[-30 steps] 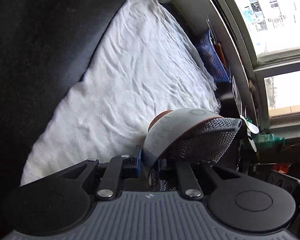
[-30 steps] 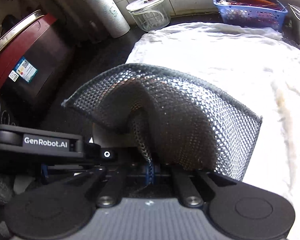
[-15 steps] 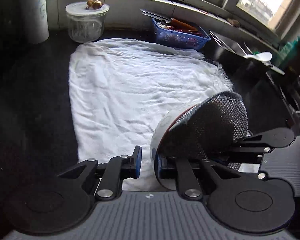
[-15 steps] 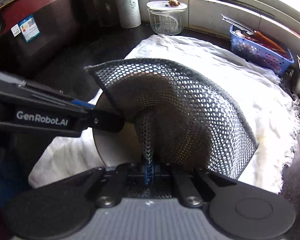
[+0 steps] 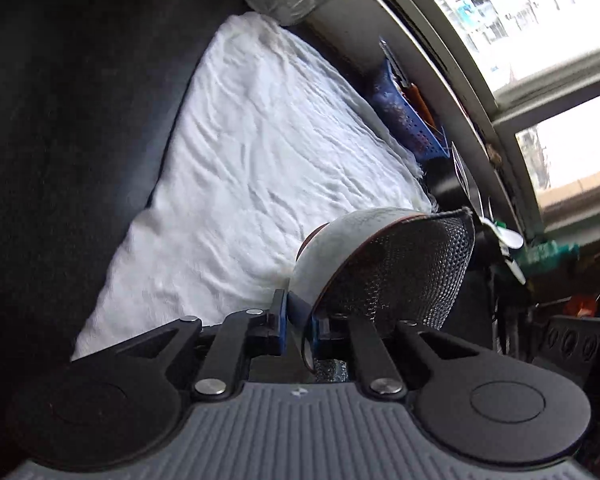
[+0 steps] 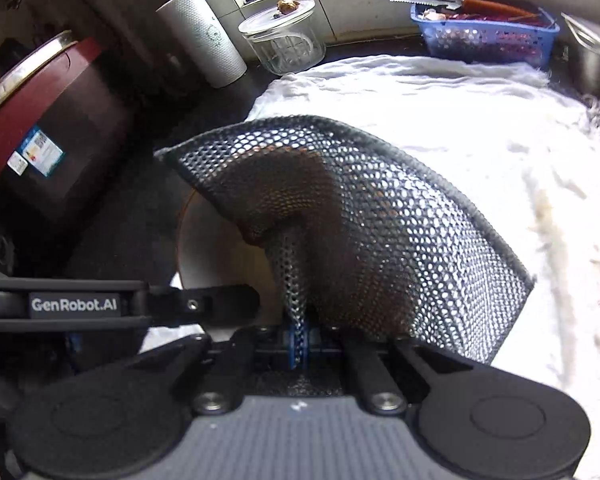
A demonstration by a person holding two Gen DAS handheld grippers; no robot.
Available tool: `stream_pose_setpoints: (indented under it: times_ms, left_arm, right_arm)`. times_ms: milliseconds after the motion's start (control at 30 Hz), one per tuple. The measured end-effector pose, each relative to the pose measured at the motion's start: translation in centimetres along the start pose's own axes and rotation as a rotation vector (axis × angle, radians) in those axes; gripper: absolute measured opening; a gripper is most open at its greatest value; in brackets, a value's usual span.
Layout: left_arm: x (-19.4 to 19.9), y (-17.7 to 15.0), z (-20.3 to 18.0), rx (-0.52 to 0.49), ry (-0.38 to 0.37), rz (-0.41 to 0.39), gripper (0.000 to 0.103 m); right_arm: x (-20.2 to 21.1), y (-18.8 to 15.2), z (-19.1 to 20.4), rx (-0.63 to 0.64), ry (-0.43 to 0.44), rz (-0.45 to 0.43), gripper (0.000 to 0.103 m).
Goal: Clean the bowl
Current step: 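Rub the mesh cloth inside the bowl with the right gripper while the left gripper holds the bowl, then keep scrubbing the bowl interior with the mesh cloth while the left gripper tilts the bowl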
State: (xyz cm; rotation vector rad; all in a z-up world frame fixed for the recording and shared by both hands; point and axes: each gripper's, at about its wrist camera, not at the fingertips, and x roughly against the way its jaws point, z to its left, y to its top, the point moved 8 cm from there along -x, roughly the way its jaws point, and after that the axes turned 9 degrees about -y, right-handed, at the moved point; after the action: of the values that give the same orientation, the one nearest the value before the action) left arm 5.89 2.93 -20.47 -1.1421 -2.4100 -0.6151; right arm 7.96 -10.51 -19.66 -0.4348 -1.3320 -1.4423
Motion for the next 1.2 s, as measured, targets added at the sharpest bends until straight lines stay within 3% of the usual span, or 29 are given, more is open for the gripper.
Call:
stream_pose_setpoints:
  times_ms: [100,200,267,333,433,533,567,633,733,867,1100,1200]
  left_arm:
    - [-0.1,-0.1,0.7,0.088,-0.046,-0.016,0.012]
    - [-0.5,0.0,0.4,0.05,-0.043,-0.007,0.012]
    - [-0.7,0.0,-0.5,-0.06,0.002,0.031,0.012]
    - [-0.7,0.1,-2.3,-0.272,0.124,0.06,0.012]
    - [-0.9,0.2,-5.5,-0.683,0.326,0.087,0.013]
    - [-1.2,0.1,-6.1,-0.802,0.377,0.123,0.013]
    - [-1.2,0.0,-6.3,-0.831,0.379,0.125,0.006]
    - [-1.1,-0.4,-6.9,-0.89,0.379,0.105,0.005]
    - [-0.4,-0.1,-6.6,-0.778,0.312,0.045,0.005]
    - [0.0,0.1,-4.2,-0.509,0.236,0.009,0.005]
    - [0.5,-0.4,0.1,-0.081,0.117,0.011,0.006]
    - [0.5,-0.6,0.5,-0.048,0.092,0.023,0.007]
  right_arm:
    - [0.1,0.1,0.9,0.064,-0.029,-0.016,0.004]
    - [0.2,0.2,1.2,0.12,-0.059,-0.028,0.003]
    - [0.0,0.4,0.9,0.142,-0.07,-0.028,0.003]
    - [-0.2,0.2,0.7,0.172,-0.094,-0.012,0.002]
    - [0.1,-0.4,0.9,0.244,-0.115,-0.005,0.002]
    - [0.4,-0.8,1.4,0.308,-0.135,-0.009,0.002]
    - [0.4,-0.8,1.4,0.322,-0.141,-0.009,0.002]
    - [0.9,-0.8,1.2,0.363,-0.18,-0.029,0.002]
    - [1.7,-0.4,0.2,0.353,-0.221,-0.064,0.002]
    - [1.7,-0.2,-0.3,0.292,-0.207,-0.068,0.002]
    - [-0.3,-0.6,0.7,0.056,-0.01,0.006,0.002]
    - [-0.3,-0.8,0.8,0.004,0.027,0.027,0.002]
